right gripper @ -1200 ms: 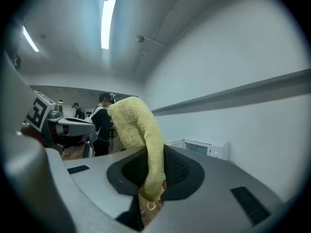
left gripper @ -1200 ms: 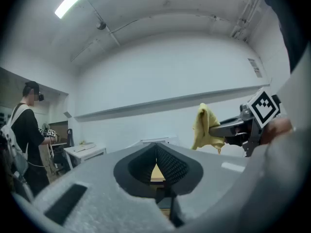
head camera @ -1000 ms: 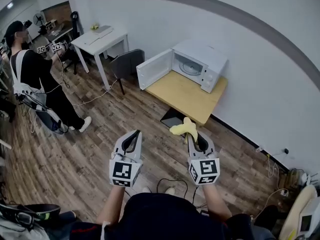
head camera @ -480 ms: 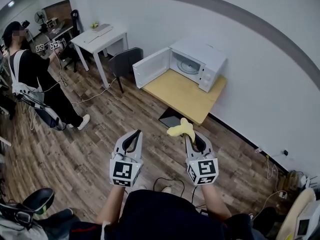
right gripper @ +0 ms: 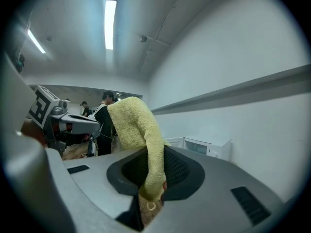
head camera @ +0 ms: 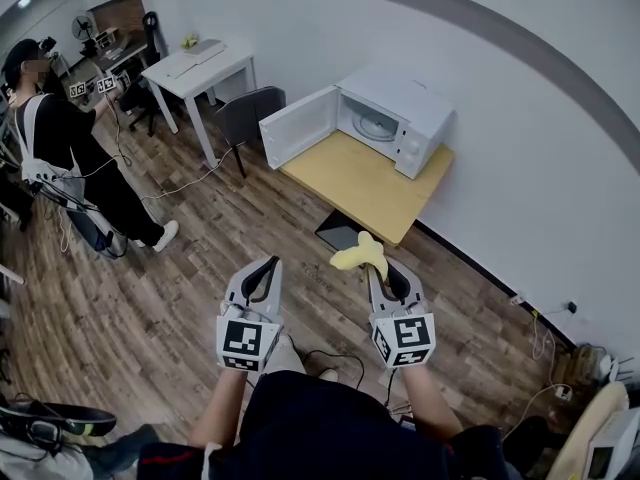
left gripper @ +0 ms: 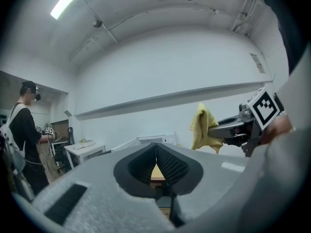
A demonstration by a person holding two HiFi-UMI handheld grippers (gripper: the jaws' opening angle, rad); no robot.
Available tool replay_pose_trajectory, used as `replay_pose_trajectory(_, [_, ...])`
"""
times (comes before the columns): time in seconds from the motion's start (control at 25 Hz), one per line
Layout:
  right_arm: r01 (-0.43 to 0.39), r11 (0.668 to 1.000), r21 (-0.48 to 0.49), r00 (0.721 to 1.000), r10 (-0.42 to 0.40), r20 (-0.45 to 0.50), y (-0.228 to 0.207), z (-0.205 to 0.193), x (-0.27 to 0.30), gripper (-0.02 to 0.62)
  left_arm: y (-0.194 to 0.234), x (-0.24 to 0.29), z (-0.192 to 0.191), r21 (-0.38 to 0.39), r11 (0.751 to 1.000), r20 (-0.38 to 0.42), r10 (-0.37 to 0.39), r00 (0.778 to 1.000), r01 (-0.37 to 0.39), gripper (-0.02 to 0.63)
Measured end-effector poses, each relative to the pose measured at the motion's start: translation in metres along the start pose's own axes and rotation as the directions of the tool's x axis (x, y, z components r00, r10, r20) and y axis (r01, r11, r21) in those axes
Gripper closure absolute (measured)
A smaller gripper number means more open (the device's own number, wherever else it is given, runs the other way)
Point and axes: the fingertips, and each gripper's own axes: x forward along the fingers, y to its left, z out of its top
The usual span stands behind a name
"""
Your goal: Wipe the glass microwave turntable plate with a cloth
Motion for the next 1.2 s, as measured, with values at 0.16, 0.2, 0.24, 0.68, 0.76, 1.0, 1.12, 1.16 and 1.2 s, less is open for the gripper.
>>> replay_pose_trajectory(0.16, [-0.005, 1.0, 0.006, 1.0, 0.005, -0.002, -0.006, -0.001, 0.01, 0.534, 0.0, 0.012, -0.003, -0.009, 1.0, -0.003, -0.004, 1.0, 0.004, 0.588])
replay_pose_trajectory(0.2, [-0.005, 1.0, 0.008, 1.0, 0.005, -0.002, -0.008, -0.002, 0.014, 0.534, 0.001, 0.016, -0.005, -0.01, 1.0, -0.004, -0.006, 1.0, 0.006, 0.588])
replay_pose_trajectory(0.24, [-0.005, 1.0, 0.009, 1.0, 0.005, -0.003, -0.009, -0.002, 0.018, 0.534, 0.002, 0.021, -0.006, -0.013, 1.0, -0.005, -0.008, 1.0, 0.008, 0.588])
replay_pose_trajectory(0.68, [0.011, 1.0, 0.009, 1.0, -0.011, -0.005, -0.021, 0.002, 0.095, 0.534, 0.052, 0.083, -0.013, -0.021, 0.999, 0.007, -0.027, 1.0, 0.027, 0.588])
replay_pose_trajectory(0.76, [0.017, 1.0, 0.013, 1.0, -0.017, -0.008, -0.025, 0.003, 0.114, 0.534, 0.065, 0.098, -0.014, -0.024, 0.999, 0.002, -0.031, 1.0, 0.031, 0.588])
replay_pose_trajectory(1.0, [0.026, 1.0, 0.007, 1.0, -0.025, -0.013, -0.027, 0.012, 0.161, 0.534, 0.102, 0.132, -0.011, -0.043, 0.998, 0.001, -0.042, 0.999, 0.042, 0.588])
replay_pose_trajectory(1.12, [0.031, 1.0, 0.003, 0.999, -0.031, -0.023, -0.029, 0.015, 0.181, 0.534, 0.118, 0.146, -0.012, -0.044, 0.998, -0.001, -0.051, 0.999, 0.05, 0.588])
replay_pose_trajectory(1.16, [0.034, 0.999, 0.003, 0.999, -0.034, -0.026, -0.029, 0.016, 0.187, 0.533, 0.123, 0.15, -0.013, -0.047, 0.997, -0.006, -0.054, 0.999, 0.053, 0.588])
replay_pose_trajectory(1.2, [0.037, 0.999, 0.002, 0.999, -0.037, -0.029, -0.03, 0.017, 0.193, 0.534, 0.127, 0.154, -0.013, -0.051, 0.997, -0.006, -0.057, 0.998, 0.057, 0.588])
